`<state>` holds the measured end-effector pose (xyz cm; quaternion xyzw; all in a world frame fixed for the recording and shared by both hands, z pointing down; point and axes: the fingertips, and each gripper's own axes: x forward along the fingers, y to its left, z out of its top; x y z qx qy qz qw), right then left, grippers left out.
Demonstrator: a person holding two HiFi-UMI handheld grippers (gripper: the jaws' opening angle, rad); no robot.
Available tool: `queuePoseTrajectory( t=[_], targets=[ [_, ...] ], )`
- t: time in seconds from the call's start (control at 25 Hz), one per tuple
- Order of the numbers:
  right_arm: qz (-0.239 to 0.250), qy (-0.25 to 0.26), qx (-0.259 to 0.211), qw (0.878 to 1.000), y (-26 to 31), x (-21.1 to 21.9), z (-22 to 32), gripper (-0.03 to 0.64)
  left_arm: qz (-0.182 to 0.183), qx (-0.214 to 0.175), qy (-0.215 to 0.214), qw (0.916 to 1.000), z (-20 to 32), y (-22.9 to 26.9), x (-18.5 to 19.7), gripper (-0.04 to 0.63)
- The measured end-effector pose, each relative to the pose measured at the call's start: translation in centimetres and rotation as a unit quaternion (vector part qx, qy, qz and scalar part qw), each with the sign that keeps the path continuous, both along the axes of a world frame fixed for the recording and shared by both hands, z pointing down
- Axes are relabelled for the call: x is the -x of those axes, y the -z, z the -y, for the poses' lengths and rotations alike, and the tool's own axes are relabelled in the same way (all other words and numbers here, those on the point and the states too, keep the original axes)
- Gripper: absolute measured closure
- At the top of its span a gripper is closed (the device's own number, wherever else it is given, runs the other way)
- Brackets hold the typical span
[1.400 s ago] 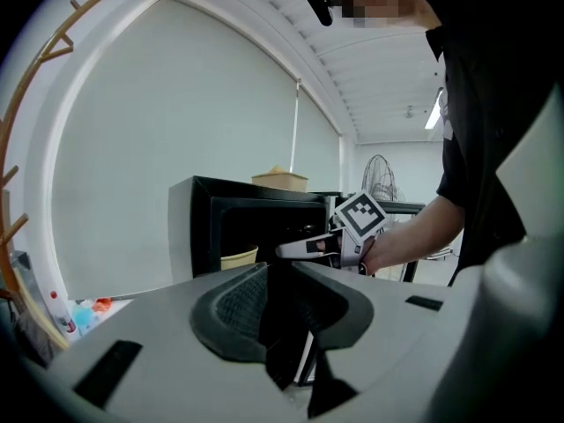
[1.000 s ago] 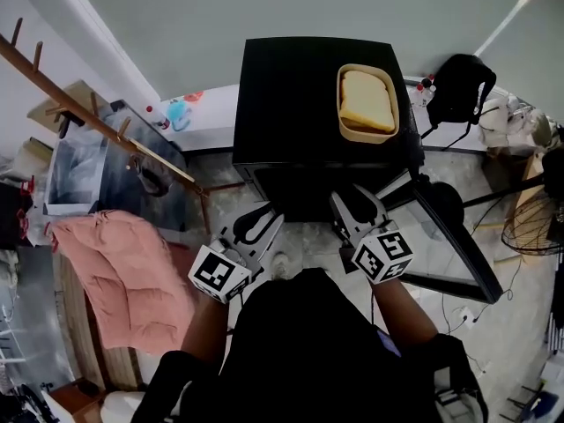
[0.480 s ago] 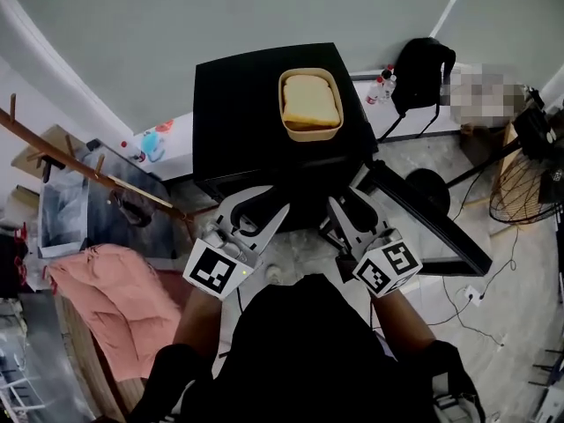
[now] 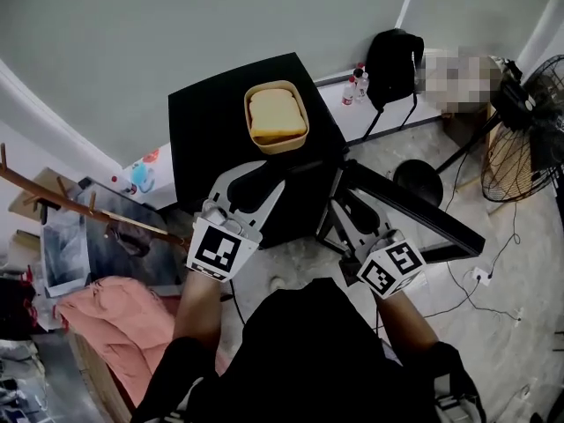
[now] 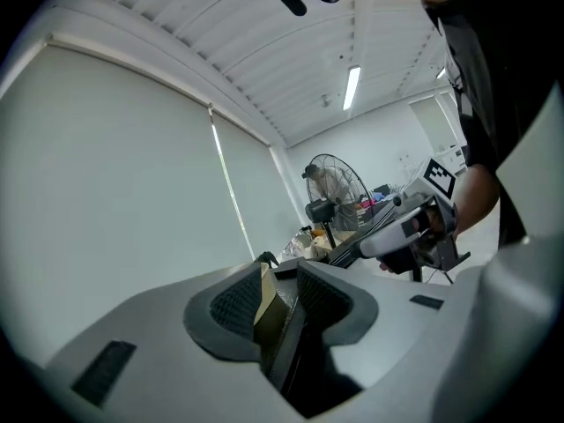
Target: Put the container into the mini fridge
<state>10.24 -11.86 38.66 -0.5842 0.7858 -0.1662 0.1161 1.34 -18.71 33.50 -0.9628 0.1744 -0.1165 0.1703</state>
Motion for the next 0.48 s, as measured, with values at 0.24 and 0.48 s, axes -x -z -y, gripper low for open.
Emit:
queuePoseTrajectory(
  t=[0.24,0.48],
  targets=[
    [-0.011,-0.01,-0.003,1.0,0.2,-0.6,-0.5,0.474,0.06,-0.024,0.006,0.9979,2.9,-0.7,-0.7,0.448],
    [-0.013,-0.031,0.004,0.999,-0.1,-1.3,-1.3,0.476,0.156,-0.063,0.017,0.9856,5.0,-2.3,-1.3,0.443]
  ],
)
